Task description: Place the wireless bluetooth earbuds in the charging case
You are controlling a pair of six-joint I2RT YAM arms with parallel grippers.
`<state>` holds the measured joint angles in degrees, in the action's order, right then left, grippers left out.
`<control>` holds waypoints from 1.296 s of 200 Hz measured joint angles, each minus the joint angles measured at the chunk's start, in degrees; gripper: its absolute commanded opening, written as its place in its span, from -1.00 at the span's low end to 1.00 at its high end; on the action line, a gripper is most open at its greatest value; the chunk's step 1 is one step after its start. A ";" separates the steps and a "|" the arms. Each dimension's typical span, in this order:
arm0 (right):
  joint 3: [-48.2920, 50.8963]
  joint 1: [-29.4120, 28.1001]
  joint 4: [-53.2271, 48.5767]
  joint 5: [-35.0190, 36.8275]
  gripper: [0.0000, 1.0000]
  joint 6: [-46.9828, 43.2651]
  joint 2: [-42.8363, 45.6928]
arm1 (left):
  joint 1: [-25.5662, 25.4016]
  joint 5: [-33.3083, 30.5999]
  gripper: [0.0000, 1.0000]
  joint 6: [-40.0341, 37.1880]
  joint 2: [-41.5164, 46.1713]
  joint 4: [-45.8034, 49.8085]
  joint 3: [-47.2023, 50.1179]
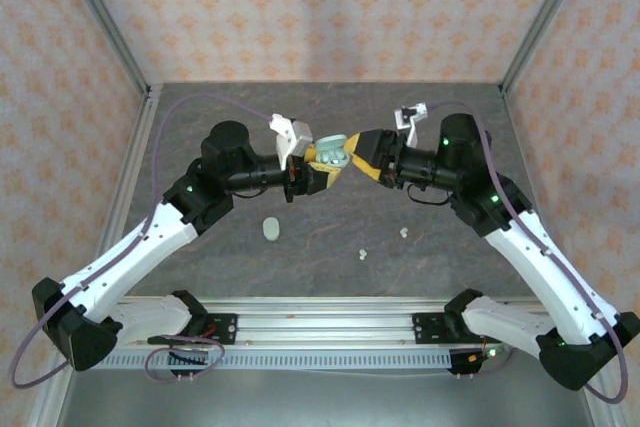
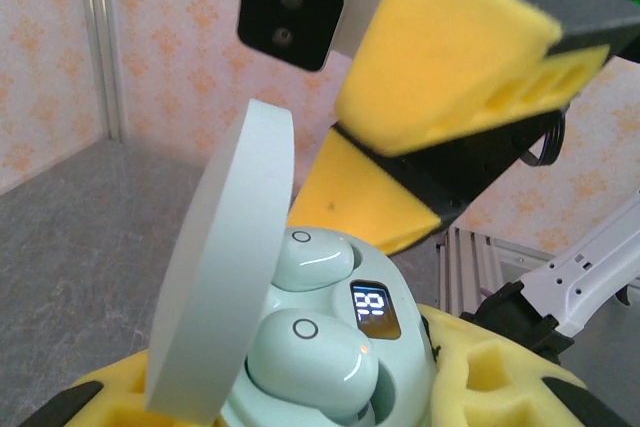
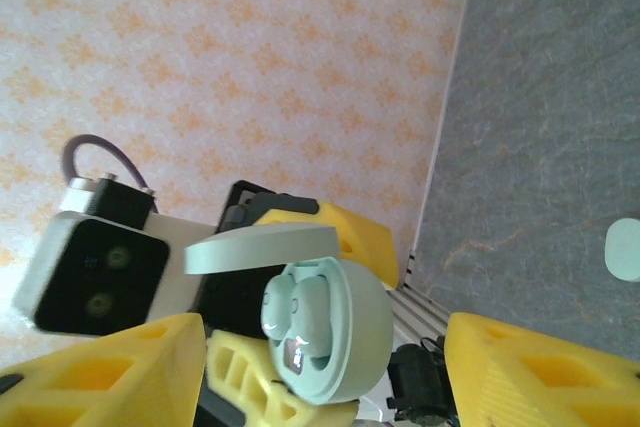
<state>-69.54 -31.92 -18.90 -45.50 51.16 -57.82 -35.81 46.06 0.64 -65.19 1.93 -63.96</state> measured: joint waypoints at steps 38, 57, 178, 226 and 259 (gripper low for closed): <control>-0.66 0.22 0.11 0.07 0.33 0.31 0.28 | 0.00 -0.02 -0.43 0.07 0.55 -0.13 0.20; -0.68 0.22 0.87 0.04 0.35 0.92 -0.96 | 0.00 0.00 -0.43 0.44 0.61 -0.13 0.33; -0.92 0.26 4.68 -0.66 0.45 2.82 -4.81 | 0.07 -0.26 -0.43 1.09 0.52 -0.11 0.37; -0.92 1.01 4.83 0.63 0.45 3.76 -4.31 | -0.11 -0.20 -0.43 1.09 0.22 -0.13 0.37; -1.01 1.22 5.29 1.22 0.45 4.83 -4.61 | -0.20 -0.20 -0.43 1.07 0.17 -0.13 0.37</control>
<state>-70.54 -30.70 -13.61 -44.27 55.99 -62.43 -36.01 45.87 1.72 -65.01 1.80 -63.59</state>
